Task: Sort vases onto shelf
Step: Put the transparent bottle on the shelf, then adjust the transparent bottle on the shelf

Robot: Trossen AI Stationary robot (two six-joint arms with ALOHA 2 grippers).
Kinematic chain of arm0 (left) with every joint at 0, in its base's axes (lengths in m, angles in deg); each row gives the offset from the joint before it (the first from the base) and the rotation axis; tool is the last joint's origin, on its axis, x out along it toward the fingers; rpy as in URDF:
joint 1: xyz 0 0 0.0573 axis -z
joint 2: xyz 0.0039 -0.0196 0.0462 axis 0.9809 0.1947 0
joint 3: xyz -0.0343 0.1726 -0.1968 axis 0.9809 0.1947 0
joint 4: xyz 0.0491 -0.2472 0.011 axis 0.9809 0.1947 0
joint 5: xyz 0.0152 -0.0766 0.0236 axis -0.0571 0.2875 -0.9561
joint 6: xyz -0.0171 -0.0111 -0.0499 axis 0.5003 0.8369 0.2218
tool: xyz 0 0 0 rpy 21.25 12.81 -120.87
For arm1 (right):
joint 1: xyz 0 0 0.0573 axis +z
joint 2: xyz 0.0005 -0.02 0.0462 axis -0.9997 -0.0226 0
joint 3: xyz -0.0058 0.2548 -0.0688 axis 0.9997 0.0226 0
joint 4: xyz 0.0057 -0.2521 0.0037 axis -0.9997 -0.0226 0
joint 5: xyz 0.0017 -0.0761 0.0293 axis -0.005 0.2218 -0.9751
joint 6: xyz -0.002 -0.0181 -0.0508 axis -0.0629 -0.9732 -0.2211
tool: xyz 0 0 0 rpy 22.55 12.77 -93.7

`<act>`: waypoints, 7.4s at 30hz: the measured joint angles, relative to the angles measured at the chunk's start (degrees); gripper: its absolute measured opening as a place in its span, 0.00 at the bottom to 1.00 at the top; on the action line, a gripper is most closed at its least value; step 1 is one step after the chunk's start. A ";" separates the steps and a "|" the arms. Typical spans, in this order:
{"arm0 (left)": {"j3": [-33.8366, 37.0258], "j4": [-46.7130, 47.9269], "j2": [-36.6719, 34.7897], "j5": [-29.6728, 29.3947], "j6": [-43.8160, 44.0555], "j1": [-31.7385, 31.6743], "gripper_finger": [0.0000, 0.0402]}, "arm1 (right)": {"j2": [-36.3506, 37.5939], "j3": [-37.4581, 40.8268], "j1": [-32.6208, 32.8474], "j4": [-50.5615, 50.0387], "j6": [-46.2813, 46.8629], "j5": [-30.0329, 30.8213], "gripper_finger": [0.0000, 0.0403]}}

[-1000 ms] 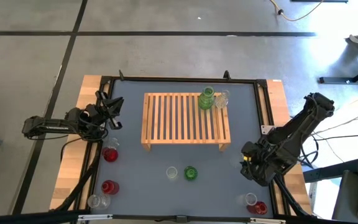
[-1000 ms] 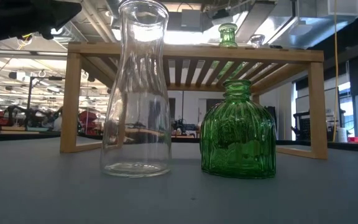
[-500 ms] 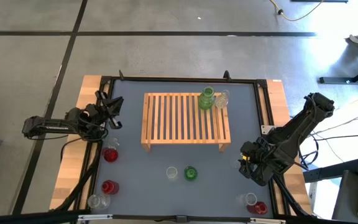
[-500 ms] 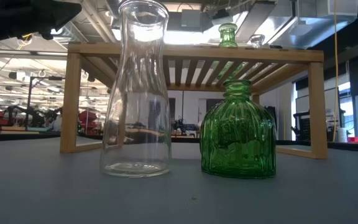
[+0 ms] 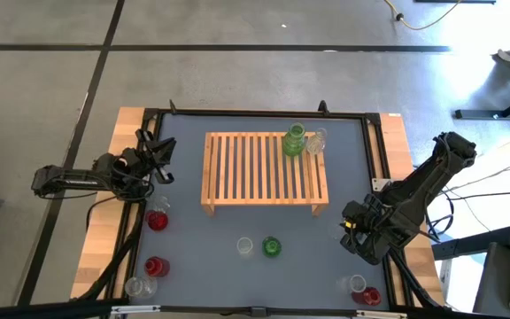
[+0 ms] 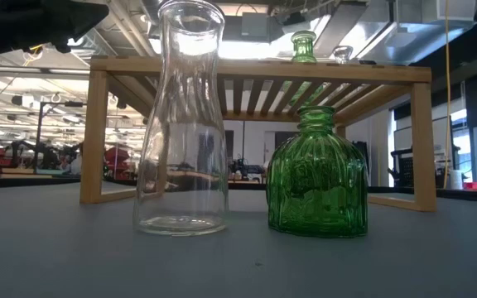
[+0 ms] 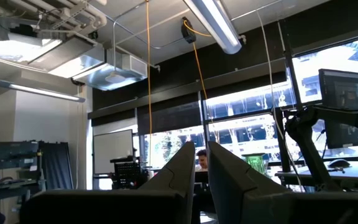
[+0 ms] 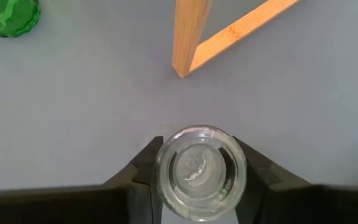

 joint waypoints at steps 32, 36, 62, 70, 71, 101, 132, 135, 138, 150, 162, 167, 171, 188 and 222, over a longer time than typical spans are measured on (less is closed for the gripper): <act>0.00 -0.07 0.00 0.00 0.00 0.00 0.09 | 3.82 -30.18 -2.40 -23.54 -3.62 7.42 0.31; 0.00 -0.35 0.00 0.00 0.00 0.00 0.09 | 3.80 -34.51 -4.57 -23.47 -7.38 10.30 0.32; 0.02 -0.59 0.00 0.00 0.00 0.00 0.09 | 3.09 -36.33 -35.87 -6.73 -51.02 9.28 0.31; 0.00 -0.86 0.00 0.00 0.00 0.00 0.09 | -0.80 -36.33 -39.60 -6.54 -56.38 8.13 0.30; 0.02 -0.85 0.00 0.00 0.00 0.00 0.09 | -1.37 -36.33 -39.82 -6.54 -56.86 7.87 0.30; 0.00 -0.87 0.00 0.00 0.02 0.02 0.09 | -5.61 -35.76 -39.78 -3.59 -58.03 3.99 0.36; 0.00 -1.07 -0.02 0.04 0.02 0.02 0.09 | -6.31 -38.60 -39.76 -4.91 -64.00 8.48 0.59; 0.00 -1.08 -0.02 0.02 0.02 0.01 0.09 | -6.32 -38.60 -39.76 -2.68 -65.46 8.69 0.59; 0.00 -1.08 -0.01 0.02 0.02 0.01 0.09 | -6.32 -38.60 -39.76 -1.22 -67.25 8.78 0.59; 0.00 -1.13 -0.02 0.02 0.02 0.00 0.09 | -5.97 -43.69 -39.71 -1.03 -68.65 6.50 0.59; 0.01 -1.16 -0.02 0.02 0.02 0.02 0.09 | -5.60 -47.97 -29.20 -4.48 -61.76 0.14 0.59; 0.00 -1.16 -0.02 0.00 0.03 0.00 0.09 | -5.49 -44.29 -21.43 -3.81 -55.98 0.52 0.59; 0.01 -1.15 -0.02 0.02 0.02 0.00 0.09 | -5.53 -38.85 -18.07 -3.08 -50.84 0.92 0.59; 0.02 -1.25 -0.02 0.00 0.02 0.00 0.09 | -5.57 -22.90 -20.17 5.26 -52.29 10.41 0.59; 0.00 -1.29 -0.02 0.00 0.00 0.00 0.09 | -5.57 -20.33 -25.51 0.09 -54.24 15.25 0.59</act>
